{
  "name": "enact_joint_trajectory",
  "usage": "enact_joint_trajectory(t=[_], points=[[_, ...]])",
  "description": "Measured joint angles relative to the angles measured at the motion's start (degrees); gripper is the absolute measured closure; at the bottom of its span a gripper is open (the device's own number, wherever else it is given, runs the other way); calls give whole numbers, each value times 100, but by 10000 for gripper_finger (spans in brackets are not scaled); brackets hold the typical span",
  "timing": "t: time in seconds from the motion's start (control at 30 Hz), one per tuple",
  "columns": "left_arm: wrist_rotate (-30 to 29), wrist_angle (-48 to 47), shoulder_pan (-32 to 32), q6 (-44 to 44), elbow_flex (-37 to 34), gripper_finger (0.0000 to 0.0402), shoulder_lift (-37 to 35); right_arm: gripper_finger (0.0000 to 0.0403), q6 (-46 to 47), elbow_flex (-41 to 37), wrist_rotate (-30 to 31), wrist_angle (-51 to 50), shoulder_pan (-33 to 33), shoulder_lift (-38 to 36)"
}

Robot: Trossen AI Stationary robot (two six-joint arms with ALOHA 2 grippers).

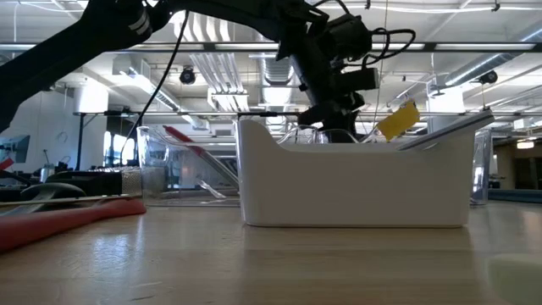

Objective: Pick & Place Kitchen Items
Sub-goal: Put the yellow spatula into the right transparent bin, then put the green table knife into the white bin

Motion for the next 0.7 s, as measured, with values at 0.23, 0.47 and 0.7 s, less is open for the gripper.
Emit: enact_joint_trajectory(t=[0.23, 0.47, 0.7], points=[[-9, 240, -1, -7, 22, 376, -8, 328, 41, -9, 0, -3, -1, 7], [-20, 550, 7, -113, -20, 318, -9, 319, 227, -9, -31, -3, 0, 7], [-98, 427, -82, -282, 93, 273, -9, 320, 240, -11, -48, -3, 0, 7]])
